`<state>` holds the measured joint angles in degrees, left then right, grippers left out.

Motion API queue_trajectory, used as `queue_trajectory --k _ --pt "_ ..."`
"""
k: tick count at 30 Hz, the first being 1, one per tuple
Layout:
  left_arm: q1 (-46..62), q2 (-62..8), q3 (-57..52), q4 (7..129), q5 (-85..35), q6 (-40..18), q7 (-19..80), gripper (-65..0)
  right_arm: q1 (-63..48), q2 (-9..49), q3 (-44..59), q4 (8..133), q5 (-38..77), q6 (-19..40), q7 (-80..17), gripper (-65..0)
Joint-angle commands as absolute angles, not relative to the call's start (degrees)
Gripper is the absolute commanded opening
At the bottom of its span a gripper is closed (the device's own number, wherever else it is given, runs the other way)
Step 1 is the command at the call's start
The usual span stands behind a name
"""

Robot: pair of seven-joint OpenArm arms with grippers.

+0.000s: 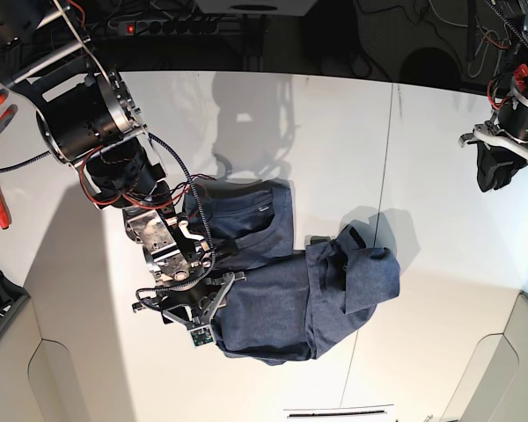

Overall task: Layout the t-shirt on the table in an organized manner, then fold the t-shirt properly
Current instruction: 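Pull the gripped shirt edge with the right gripper to flatten it, then grasp the shirt near the collar with the right gripper and drag it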

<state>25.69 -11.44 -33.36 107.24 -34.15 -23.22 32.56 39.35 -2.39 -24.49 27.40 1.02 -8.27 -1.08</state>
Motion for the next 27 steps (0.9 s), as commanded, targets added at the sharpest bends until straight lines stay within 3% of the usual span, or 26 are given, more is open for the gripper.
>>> queue_trajectory --k 1,6,10,18,27 --pt "25.6 -12.1 -33.6 108.2 -34.9 -23.8 31.2 -45.2 41.4 -2.5 -24.3 27.5 1.5 -8.3 0.5 -44.4" --pt "25.6 -12.1 -33.6 108.2 -35.0 -23.8 31.2 -45.2 41.4 -2.5 -24.3 24.6 1.5 -7.3 4.0 -47.2" --pt "25.6 -12.1 -33.6 108.2 -35.0 -23.8 31.1 -45.2 41.4 -2.5 -24.3 24.4 1.5 -7.3 4.6 -65.0" --pt "25.3 -12.1 -33.6 108.2 -34.9 -23.8 31.1 -45.2 41.2 -2.7 -24.3 24.7 1.5 -8.2 9.4 -65.0" --pt "24.6 -12.1 -33.6 108.2 -34.9 -23.8 31.1 -45.2 32.8 -2.8 -24.3 35.9 1.5 -10.4 2.9 -65.0"
